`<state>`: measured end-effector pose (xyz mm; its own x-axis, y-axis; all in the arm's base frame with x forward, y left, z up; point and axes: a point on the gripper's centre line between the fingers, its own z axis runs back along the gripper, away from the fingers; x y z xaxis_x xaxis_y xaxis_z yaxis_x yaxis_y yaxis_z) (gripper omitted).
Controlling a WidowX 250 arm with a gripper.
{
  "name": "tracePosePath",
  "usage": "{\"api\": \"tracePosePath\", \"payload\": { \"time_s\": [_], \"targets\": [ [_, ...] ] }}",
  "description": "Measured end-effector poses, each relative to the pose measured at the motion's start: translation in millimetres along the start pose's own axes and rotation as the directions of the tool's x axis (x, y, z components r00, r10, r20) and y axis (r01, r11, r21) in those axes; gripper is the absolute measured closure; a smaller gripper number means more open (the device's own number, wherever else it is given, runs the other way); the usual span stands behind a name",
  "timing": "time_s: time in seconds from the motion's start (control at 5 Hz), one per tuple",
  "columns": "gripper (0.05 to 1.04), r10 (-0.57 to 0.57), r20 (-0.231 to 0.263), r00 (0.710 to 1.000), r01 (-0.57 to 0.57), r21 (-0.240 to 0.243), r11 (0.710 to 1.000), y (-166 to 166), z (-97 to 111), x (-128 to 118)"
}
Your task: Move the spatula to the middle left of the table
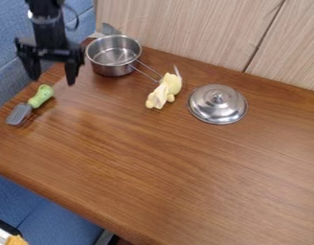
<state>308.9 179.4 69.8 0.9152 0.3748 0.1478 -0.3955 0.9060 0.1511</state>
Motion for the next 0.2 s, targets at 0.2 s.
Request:
{"api": "tracePosePath", "payload": {
  "time_s": [0.2],
  "targets": [
    [0.085,0.004,0.015,1.000,-0.004,0.001,1.000,0.8,4.8,2.0]
  ]
}}
